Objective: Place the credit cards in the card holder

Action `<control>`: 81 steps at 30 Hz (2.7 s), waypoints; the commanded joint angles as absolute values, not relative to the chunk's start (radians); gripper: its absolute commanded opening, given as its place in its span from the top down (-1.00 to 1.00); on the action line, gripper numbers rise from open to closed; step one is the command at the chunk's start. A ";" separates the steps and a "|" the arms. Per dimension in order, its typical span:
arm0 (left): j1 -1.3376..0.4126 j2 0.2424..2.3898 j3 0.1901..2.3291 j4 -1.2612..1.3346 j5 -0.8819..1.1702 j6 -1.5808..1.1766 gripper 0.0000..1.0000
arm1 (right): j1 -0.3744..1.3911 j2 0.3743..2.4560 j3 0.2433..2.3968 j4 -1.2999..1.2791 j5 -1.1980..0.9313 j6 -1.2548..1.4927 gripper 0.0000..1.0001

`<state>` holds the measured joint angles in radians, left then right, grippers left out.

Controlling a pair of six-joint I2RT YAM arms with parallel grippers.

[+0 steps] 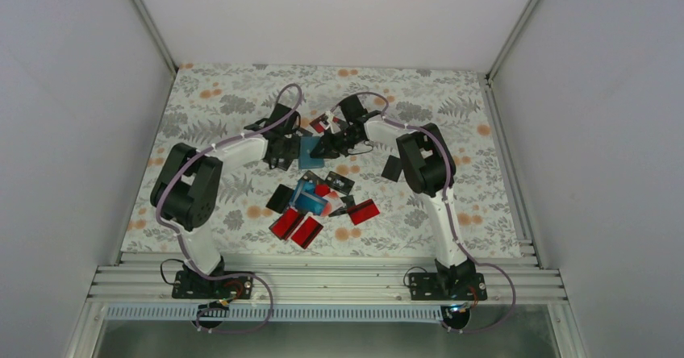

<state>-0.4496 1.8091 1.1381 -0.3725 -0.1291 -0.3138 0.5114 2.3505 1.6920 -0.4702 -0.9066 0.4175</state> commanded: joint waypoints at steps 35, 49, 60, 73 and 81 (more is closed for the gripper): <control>-0.445 1.824 1.165 -0.379 -0.118 -0.285 0.76 | 0.522 2.383 1.706 -0.506 -0.908 0.394 0.91; -0.445 1.793 1.195 -0.428 -0.116 -0.284 0.59 | 0.522 2.385 1.707 -0.510 -0.908 0.392 0.91; -0.445 1.809 1.192 -0.427 -0.111 -0.284 0.71 | 0.522 2.391 1.709 -0.511 -0.908 0.391 0.91; -0.445 1.800 1.213 -0.427 -0.046 -0.293 0.95 | 0.523 2.401 1.718 -0.516 -0.913 0.391 0.91; -0.448 1.817 1.256 -0.440 0.026 -0.316 0.95 | 0.522 2.408 1.723 -0.514 -0.911 0.396 0.91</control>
